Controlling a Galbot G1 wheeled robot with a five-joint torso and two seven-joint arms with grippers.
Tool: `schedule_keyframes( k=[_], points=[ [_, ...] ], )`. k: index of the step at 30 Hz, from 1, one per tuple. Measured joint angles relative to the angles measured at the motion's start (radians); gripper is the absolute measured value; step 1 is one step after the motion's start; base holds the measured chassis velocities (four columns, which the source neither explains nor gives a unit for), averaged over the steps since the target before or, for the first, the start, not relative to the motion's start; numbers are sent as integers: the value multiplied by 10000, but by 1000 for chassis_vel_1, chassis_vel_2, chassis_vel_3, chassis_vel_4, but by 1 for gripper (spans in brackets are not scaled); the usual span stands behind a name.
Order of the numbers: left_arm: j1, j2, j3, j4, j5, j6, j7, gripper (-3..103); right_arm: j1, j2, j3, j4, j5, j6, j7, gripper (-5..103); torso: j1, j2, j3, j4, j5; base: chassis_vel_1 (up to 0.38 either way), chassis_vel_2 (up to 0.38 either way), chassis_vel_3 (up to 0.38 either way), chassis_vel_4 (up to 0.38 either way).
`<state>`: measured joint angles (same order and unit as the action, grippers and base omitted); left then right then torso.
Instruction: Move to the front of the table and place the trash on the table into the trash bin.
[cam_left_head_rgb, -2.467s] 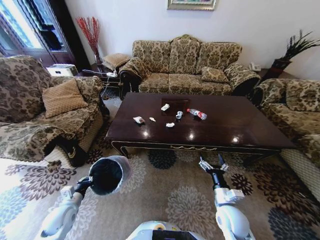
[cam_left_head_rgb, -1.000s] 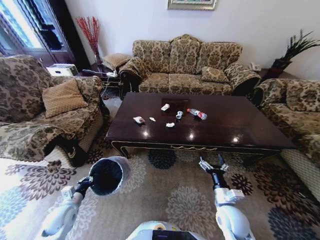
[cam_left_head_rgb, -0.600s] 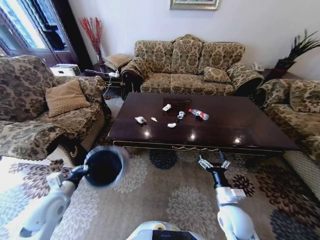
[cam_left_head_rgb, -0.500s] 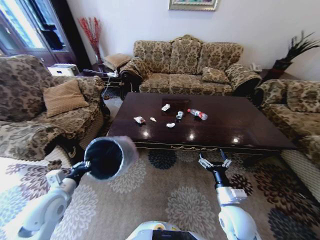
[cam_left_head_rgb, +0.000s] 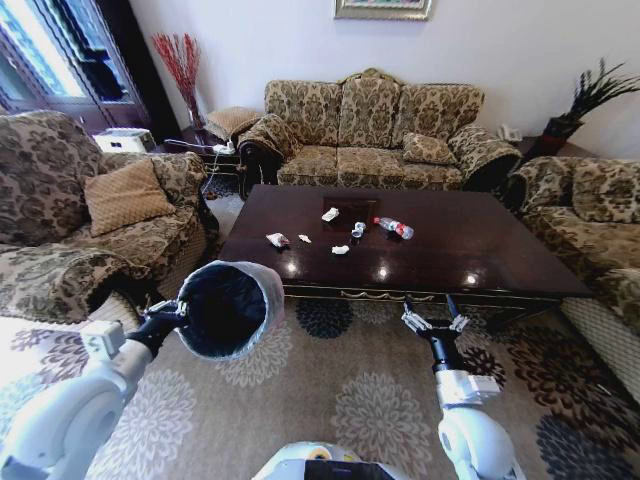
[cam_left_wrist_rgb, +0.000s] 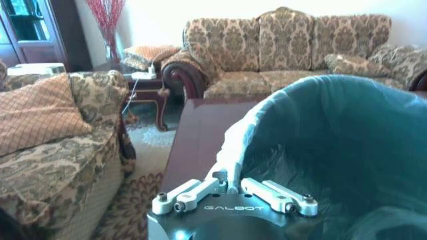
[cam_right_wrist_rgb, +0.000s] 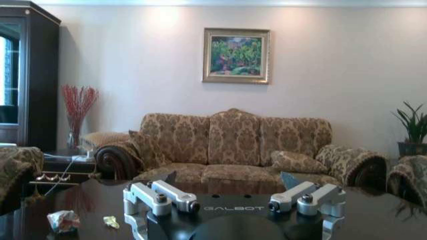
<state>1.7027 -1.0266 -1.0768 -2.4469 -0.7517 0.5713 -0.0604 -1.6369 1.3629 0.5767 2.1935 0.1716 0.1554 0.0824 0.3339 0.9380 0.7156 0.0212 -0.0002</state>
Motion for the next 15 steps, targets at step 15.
schedule_keyframes(
  k=[15],
  points=[
    [-1061,894,532,2131,174,29,-522,0,728,-180,-106,-500,-257,-404,-253,100,1,-1,1,1,1,0,0,0,0]
  ],
)
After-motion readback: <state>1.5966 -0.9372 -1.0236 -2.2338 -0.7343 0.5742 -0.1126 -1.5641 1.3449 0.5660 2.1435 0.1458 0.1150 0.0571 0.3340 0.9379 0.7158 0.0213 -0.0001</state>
